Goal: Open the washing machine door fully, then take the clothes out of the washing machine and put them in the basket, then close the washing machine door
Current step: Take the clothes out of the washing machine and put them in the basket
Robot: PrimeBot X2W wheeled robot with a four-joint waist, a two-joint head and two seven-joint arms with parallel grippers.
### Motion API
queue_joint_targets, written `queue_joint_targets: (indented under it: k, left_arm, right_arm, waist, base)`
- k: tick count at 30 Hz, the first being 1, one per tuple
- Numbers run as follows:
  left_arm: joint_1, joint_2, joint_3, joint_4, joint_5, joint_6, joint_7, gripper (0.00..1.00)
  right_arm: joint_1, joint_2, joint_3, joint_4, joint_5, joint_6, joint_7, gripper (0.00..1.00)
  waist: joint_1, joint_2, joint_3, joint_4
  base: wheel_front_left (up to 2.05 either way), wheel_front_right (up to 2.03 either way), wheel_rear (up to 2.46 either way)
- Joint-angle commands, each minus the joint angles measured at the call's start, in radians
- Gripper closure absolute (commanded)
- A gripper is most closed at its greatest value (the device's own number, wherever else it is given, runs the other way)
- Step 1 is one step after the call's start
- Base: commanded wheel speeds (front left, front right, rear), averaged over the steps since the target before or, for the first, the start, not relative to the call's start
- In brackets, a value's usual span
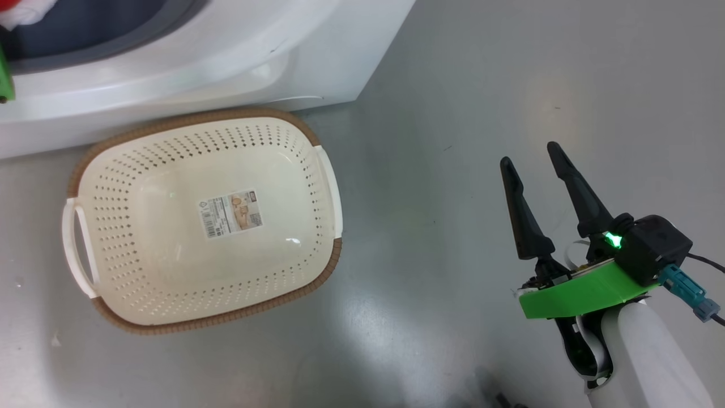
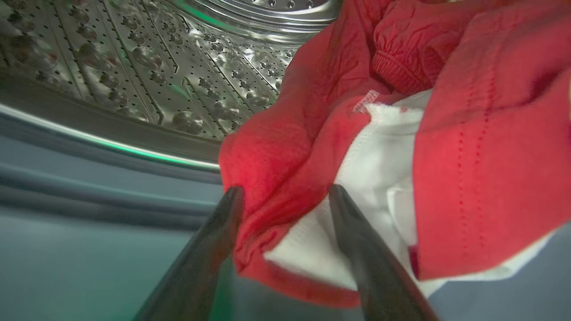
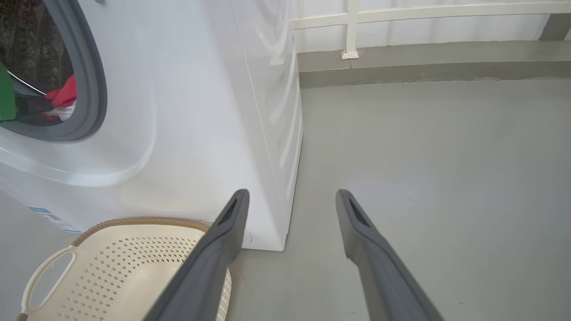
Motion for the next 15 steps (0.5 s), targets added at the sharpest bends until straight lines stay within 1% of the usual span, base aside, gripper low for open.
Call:
queue_joint_targets:
  k: [1, 2, 3, 4, 5, 9, 15]
  left_arm:
    - [-0.008, 0.066, 0.010, 0.002, 0.009, 0.001, 0.016, 0.00]
    - [-0.009, 0.068, 0.009, 0.007, 0.008, -0.002, 0.021, 0.00]
    - [-0.010, 0.069, 0.008, 0.012, 0.006, -0.003, 0.024, 0.44]
    - [-0.010, 0.069, 0.008, 0.017, 0.003, -0.006, 0.027, 0.84]
    - [-0.011, 0.068, 0.010, 0.021, -0.002, -0.010, 0.029, 1.00]
    - [-0.010, 0.062, 0.011, 0.030, -0.017, -0.020, 0.024, 1.00]
    - [-0.012, 0.049, 0.002, 0.010, -0.027, -0.031, -0.031, 1.00]
  right_arm:
    - [0.008, -0.004, 0.026, -0.019, 0.011, 0.005, -0.006, 0.00]
    - [0.008, -0.004, 0.028, -0.018, 0.013, 0.005, -0.006, 0.00]
    - [0.007, -0.004, 0.028, -0.018, 0.015, 0.005, -0.006, 0.00]
    - [0.006, -0.004, 0.029, -0.018, 0.017, 0.005, -0.006, 0.00]
    - [0.006, -0.004, 0.029, -0.018, 0.018, 0.005, -0.006, 0.00]
    - [0.004, -0.004, 0.028, -0.016, 0.020, 0.005, -0.006, 0.00]
    - [0.000, -0.004, 0.025, -0.008, 0.021, 0.005, -0.006, 0.00]
  waist:
    - [0.0000, -0.0001, 0.005, -0.009]
    - [0.0000, -0.0001, 0.007, -0.011]
    - [0.0000, -0.0001, 0.008, -0.012]
    - [0.0000, -0.0001, 0.009, -0.013]
    - [0.0000, -0.0001, 0.009, -0.013]
    - [0.0000, -0.0001, 0.010, -0.010]
    - [0.0000, -0.0001, 0.006, 0.002]
  base:
    - [0.00, 0.00, 0.00]
    - [0.00, 0.00, 0.00]
    - [0.00, 0.00, 0.00]
    - [0.00, 0.00, 0.00]
    - [0.00, 0.00, 0.00]
    - [0.00, 0.00, 0.00]
    - [0.00, 0.00, 0.00]
